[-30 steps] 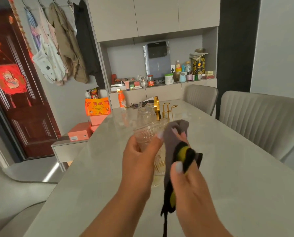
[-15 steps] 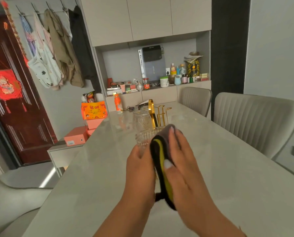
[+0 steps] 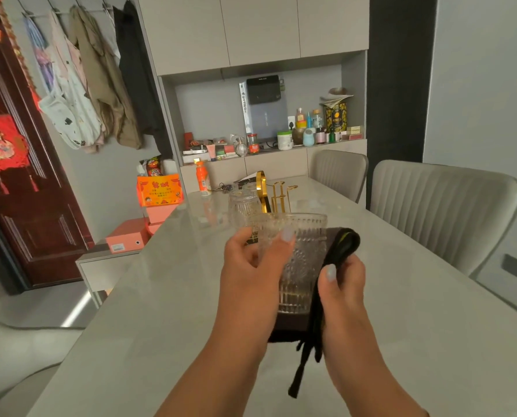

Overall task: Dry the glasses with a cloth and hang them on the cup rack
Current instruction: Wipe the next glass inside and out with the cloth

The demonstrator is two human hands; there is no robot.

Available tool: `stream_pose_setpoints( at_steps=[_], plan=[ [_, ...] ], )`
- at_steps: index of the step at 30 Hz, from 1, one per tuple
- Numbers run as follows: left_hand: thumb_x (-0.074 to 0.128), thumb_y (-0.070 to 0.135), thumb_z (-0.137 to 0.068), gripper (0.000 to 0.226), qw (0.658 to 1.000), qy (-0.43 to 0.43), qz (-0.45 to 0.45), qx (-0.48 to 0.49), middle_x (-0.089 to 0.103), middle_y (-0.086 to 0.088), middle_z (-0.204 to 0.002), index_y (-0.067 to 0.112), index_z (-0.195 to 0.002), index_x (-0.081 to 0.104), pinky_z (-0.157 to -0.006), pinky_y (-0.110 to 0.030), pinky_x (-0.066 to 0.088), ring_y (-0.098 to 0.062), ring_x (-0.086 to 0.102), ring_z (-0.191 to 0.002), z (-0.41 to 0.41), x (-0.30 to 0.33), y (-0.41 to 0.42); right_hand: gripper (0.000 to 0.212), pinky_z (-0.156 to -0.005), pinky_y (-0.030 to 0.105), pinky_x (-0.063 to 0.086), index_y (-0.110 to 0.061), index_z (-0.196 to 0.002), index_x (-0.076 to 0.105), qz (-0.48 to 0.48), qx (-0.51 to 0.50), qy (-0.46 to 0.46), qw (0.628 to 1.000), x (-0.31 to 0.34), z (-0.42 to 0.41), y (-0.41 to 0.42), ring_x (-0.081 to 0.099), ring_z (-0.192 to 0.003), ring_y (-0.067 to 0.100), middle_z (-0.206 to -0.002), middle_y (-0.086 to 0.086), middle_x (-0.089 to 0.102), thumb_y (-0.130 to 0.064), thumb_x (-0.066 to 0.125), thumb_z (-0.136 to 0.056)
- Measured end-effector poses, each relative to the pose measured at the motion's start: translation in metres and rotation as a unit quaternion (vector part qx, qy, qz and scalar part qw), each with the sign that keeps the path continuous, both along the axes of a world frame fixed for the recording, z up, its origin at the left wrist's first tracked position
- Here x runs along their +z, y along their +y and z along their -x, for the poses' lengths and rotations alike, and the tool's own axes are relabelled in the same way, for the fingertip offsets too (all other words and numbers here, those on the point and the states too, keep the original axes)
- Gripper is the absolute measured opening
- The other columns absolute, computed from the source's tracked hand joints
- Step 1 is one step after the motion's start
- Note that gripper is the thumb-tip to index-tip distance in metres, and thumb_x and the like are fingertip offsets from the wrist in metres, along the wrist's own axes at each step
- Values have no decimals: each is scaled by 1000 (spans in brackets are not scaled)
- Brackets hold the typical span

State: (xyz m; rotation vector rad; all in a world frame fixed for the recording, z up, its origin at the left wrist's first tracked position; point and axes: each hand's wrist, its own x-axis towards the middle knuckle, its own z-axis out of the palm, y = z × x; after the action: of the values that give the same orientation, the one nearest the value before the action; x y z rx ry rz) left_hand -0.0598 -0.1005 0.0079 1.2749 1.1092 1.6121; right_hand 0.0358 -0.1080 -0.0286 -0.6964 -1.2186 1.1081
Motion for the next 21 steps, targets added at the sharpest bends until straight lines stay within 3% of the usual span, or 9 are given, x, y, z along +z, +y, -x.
stream_pose_setpoints(
  at_steps=[2,4,6,9,12,14,16,18,21],
  plan=[
    [70,78,-52,76,1000,13,-11,-9,71,18,-108,41,-116,55,-83,-21,53,3,68,-96,-5,0,-6,35,-82,18,52,-60,-114,38,-30,-50,-16,998,3,-1,-4,58,-105,-7,-108,-38,55,-72,37,-81],
    [75,71,-56,65,999,6,-19,-31,72,18,-106,43,-112,59,-86,-24,54,1,68,-98,-8,-4,-8,55,-96,25,45,-59,-124,39,-52,-52,-38,997,3,-1,-5,53,-118,-3,-123,-29,55,-81,35,-74],
    [76,60,-56,66,998,-17,-14,-63,74,5,-111,35,-116,63,-92,-40,54,-15,70,-104,-6,-9,-8,54,-98,34,48,-42,-125,55,-15,23,62,998,9,-5,-2,60,-116,10,-124,-11,64,-70,40,-81],
    [74,55,-54,71,992,-15,-8,-124,74,-4,-111,27,-118,64,-86,-42,57,-22,71,-102,-6,-9,-9,41,-87,44,54,-15,-94,78,141,155,221,953,22,-15,-2,72,-92,24,-102,11,75,-42,49,-83],
    [76,63,-51,78,993,-13,26,-114,72,-2,-114,29,-120,61,-81,-38,58,-19,72,-101,-7,-5,-3,35,-80,42,55,-14,-99,74,148,112,263,947,21,-16,-1,71,-92,28,-100,13,74,-34,47,-90],
    [69,77,-52,74,998,-1,29,-61,68,4,-117,40,-115,57,-84,-38,58,-15,70,-102,-8,-5,2,30,-73,40,56,-18,-113,62,143,38,257,955,16,-13,-2,70,-93,28,-104,14,71,-33,41,-98],
    [55,88,-59,65,998,52,15,-19,65,17,-115,48,-111,53,-87,-30,56,-3,66,-102,-14,-5,-2,23,-64,35,54,-26,-113,54,137,-24,219,966,13,-11,-3,67,-85,22,-98,9,67,-37,39,-99],
    [64,81,-60,68,998,53,-6,-19,66,26,-106,46,-117,49,-78,-15,54,7,65,-97,-22,-8,-11,17,-66,39,54,-32,-104,54,107,-86,141,981,11,-10,-3,66,-81,19,-92,4,66,-40,40,-98],
    [86,52,-57,71,998,-14,-10,-66,73,12,-104,34,-118,56,-73,-22,58,-7,71,-96,-24,-14,-12,19,-78,45,57,-31,-97,61,46,-111,95,988,12,-11,-4,70,-86,19,-91,-1,71,-36,43,-97]
  ],
)
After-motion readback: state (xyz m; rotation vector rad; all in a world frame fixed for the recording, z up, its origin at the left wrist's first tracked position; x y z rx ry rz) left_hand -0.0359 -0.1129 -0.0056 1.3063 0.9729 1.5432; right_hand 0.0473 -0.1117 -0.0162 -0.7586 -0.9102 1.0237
